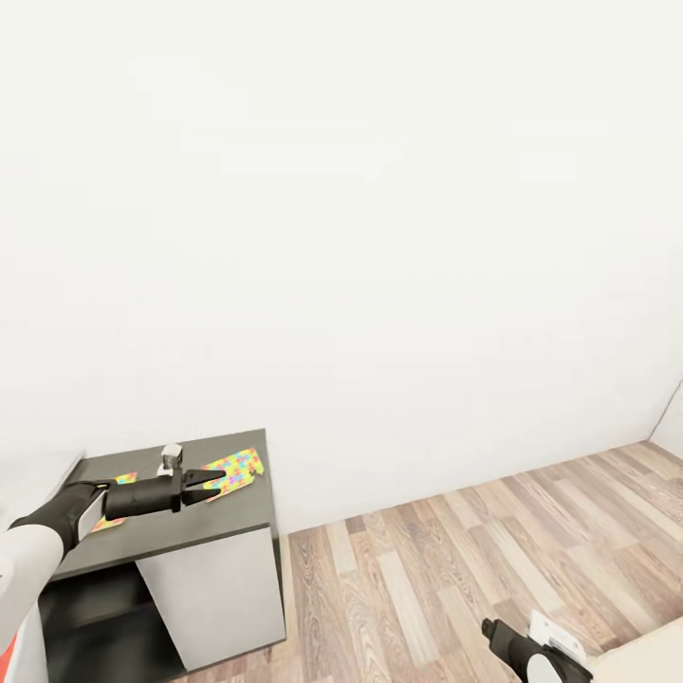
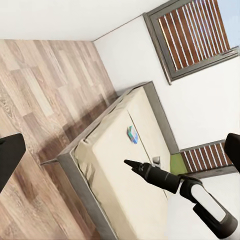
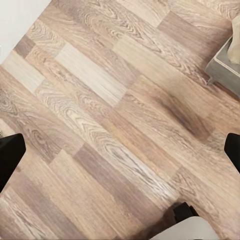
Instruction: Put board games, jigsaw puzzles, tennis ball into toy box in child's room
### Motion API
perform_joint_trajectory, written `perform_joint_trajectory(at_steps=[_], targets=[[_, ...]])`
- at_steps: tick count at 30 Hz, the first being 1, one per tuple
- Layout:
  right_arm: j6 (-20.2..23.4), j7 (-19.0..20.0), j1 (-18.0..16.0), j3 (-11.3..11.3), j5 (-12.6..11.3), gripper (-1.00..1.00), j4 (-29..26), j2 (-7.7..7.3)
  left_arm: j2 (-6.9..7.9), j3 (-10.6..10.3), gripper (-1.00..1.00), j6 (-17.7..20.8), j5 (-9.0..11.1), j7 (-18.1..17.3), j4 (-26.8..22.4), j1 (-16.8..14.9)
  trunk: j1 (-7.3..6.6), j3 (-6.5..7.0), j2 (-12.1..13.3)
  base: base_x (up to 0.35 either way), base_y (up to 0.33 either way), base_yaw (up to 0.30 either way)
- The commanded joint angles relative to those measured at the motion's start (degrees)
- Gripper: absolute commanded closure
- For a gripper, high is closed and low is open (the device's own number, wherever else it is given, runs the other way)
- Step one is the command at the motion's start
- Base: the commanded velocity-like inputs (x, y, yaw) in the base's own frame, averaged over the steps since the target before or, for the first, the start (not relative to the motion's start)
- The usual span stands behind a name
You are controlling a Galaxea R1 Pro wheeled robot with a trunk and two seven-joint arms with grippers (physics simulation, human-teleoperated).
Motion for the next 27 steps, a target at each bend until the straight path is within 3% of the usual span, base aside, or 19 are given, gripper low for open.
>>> perform_joint_trajectory(at_steps=[1,19,27], targets=[[0.1,-0.4,0.0,0.2,-0.4,-1.00,-0.1,-0.07,-0.01,0.1,-1.00,0.6,-0.1,-0.2,0.0,0.0,0.03,-0.09,-0.1,0.000,0.000,-0.044],[0.0,-0.2,0.0,0.0,-0.5,-1.00,-0.1,-0.07,-0.71,0.2,-1.00,0.6,-0.1,-0.1,0.0,0.0,0.03,-0.09,-0.1,0.000,0.000,-0.008],[0.0,-0.2,0.0,0.1,-0.4,-1.00,0.1,-0.03,-0.99,0.2,-1.00,0.6,-0.1,-0.1,0.0,0.0,0.03,-0.27,-0.1,0.000,0.000,-0.186]])
